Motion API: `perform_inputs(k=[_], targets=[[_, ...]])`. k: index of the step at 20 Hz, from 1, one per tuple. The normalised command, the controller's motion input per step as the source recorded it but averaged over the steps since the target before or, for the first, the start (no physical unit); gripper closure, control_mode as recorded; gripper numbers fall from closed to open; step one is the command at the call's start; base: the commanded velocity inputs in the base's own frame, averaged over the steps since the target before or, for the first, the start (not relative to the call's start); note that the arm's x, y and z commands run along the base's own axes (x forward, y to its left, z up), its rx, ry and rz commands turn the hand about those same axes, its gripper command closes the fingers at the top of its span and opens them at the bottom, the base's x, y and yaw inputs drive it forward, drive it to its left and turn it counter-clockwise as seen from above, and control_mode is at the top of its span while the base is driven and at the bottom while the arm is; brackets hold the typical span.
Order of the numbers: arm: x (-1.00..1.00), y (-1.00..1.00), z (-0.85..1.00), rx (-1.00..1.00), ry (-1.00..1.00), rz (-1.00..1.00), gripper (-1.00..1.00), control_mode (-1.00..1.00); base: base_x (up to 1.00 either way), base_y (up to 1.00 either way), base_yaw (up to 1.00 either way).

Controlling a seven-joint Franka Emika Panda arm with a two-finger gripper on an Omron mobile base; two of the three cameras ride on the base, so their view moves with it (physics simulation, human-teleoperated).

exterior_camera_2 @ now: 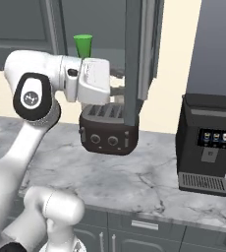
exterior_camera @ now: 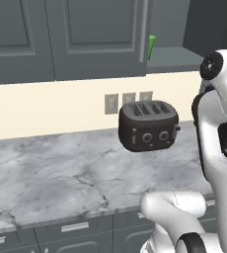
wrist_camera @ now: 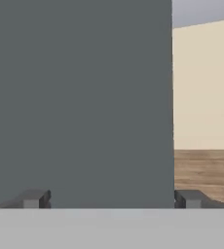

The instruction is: Open the cabinet directly in front. Then move the wine and the cup to the dining counter with the jar on it.

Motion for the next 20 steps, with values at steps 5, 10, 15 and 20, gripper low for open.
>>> perform_inputs(k=[5, 10, 15, 20], targets=[[0.04, 0.2, -0.07, -0.04, -0.03, 0.21, -1.0, -1.0, 0.0, 0.0, 0.0], [-0.29, 1.0, -0.02, -0.16, -0.01, 0.39, -1.0, -1.0, 0.0, 0.0, 0.0], [-0.24, 1.0, 0.0, -0.09, 0.0, 0.55, -1.0, -1.0, 0.0, 0.0, 0.0], [-0.02, 1.0, 0.0, -0.02, 0.0, 0.53, -1.0, -1.0, 0.0, 0.0, 0.0]])
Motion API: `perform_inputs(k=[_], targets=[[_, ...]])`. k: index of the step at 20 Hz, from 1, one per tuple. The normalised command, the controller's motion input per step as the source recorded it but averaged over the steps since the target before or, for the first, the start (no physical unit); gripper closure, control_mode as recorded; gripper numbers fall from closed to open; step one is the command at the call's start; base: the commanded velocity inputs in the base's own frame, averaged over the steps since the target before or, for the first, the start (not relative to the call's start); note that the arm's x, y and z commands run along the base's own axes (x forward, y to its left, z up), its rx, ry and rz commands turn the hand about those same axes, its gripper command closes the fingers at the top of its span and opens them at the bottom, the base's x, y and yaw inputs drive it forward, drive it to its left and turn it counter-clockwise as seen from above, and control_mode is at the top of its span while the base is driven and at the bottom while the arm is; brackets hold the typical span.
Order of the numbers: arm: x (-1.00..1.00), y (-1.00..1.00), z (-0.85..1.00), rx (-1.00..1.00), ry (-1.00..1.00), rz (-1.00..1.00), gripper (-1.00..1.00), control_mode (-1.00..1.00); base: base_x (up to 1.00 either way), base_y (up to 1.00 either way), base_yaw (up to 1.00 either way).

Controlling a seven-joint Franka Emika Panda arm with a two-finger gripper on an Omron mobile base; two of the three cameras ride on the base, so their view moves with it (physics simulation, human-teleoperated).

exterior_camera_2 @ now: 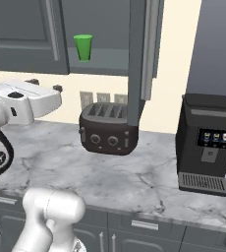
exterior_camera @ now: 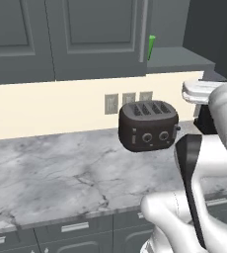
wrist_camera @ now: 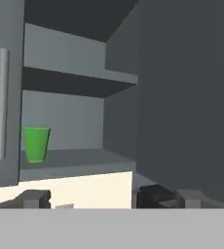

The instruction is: Open the cabinet directly in front. Then move the wine and the cup to the dining counter with the jar on it.

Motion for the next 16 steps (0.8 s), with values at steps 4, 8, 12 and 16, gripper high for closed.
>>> perform_inputs(k=[4, 8, 12, 16], targets=[[0.08, 1.0, 0.01, 0.0, 0.01, 0.43, -1.0, -1.0, 0.0, 0.0, 0.0], [0.05, 0.72, 0.31, 0.0, 0.0, 0.05, -1.0, -1.0, 0.0, 0.0, 0.0], [0.44, 0.72, 0.6, 0.0, 0.0, 0.01, -1.0, -1.0, 0.0, 0.0, 0.0], [0.9, 0.49, 0.25, 0.0, 0.03, 0.02, -1.0, -1.0, 0.0, 0.0, 0.0]])
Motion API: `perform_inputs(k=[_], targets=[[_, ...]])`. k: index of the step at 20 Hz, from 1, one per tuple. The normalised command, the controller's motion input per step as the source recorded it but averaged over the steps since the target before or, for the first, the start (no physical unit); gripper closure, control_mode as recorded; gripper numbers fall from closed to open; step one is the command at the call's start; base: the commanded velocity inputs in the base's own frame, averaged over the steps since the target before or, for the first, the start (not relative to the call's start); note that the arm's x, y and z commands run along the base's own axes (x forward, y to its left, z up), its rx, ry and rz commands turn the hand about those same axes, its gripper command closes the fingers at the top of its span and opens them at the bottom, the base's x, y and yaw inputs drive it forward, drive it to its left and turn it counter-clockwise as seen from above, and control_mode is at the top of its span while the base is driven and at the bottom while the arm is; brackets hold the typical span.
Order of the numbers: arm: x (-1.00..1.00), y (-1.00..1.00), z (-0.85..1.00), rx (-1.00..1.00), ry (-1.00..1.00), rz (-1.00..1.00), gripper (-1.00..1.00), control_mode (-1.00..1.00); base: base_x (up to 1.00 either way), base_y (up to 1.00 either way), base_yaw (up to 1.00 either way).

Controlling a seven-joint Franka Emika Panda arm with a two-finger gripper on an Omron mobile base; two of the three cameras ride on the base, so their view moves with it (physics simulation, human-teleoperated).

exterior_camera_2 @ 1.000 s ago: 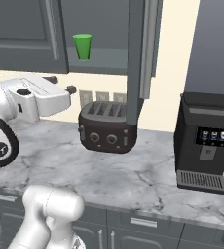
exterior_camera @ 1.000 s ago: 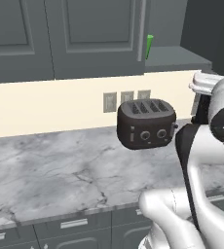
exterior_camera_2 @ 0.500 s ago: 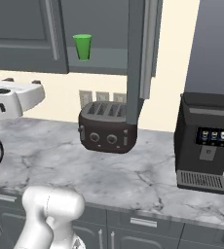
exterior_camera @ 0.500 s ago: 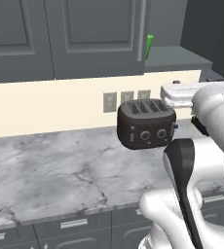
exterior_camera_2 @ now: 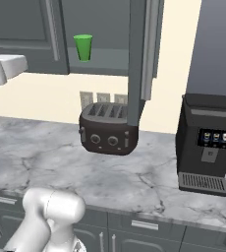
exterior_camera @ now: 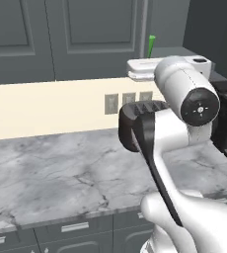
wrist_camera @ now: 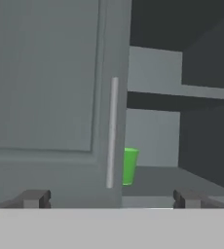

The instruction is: Open the cabinet directly in front. Then move the wine and the cup to the dining counter with the jar on it.

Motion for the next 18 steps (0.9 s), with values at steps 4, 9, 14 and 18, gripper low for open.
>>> perform_inputs(k=[4, 9, 14, 18], targets=[[0.96, 0.1, 0.01, 0.0, 0.05, 0.0, -1.0, -1.0, 0.0, 0.0, 0.0], [0.83, -0.06, 0.0, 0.0, 0.04, 0.01, -1.0, -1.0, 0.0, 0.0, 0.0], [0.77, -0.16, 0.0, 0.02, 0.01, 0.06, -1.0, -1.0, 0.0, 0.0, 0.0], [0.96, -0.1, 0.0, 0.1, 0.05, 0.05, -1.0, -1.0, 0.0, 0.0, 0.0]])
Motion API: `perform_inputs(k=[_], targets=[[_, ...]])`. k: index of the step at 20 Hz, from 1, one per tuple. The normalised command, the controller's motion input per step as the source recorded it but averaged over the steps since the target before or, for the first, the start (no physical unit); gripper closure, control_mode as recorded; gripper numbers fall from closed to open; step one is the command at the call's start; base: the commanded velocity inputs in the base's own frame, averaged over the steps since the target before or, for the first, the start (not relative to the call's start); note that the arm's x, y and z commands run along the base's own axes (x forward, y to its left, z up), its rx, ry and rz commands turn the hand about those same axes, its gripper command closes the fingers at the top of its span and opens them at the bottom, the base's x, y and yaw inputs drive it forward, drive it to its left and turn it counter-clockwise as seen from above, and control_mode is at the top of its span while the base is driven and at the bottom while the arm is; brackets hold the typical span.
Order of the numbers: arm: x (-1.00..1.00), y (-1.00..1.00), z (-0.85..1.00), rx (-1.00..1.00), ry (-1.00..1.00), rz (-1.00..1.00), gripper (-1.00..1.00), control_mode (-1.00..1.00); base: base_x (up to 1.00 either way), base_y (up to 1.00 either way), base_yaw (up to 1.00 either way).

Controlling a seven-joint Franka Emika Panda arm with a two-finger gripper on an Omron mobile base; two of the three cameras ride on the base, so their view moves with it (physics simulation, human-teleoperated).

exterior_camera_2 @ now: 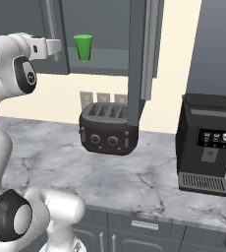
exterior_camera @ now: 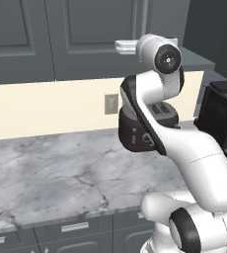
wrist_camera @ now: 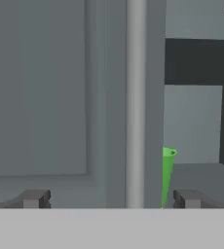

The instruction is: Open the cabinet directly in front. Then move the wine and the cup to the dining counter with the jar on it.

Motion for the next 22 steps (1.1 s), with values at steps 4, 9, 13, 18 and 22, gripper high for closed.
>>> perform_inputs(k=[4, 9, 13, 18, 22], targets=[[1.0, 0.0, -0.01, 0.11, 0.07, 0.02, -1.0, -1.0, 0.0, 0.0, 0.0], [1.0, 0.0, -0.18, 0.09, 0.07, 0.02, -1.0, -1.0, 0.0, 0.0, 0.0], [0.71, 0.0, -0.24, 0.0, 0.01, 0.01, 1.0, -1.0, 0.0, 0.0, 0.0], [0.0, 0.0, 0.0, 0.0, 0.0, 0.0, 1.0, -1.0, 0.0, 0.0, 0.0], [-0.17, 0.19, 0.02, 0.0, -0.03, 0.0, 1.0, -1.0, 0.0, 0.0, 0.0]])
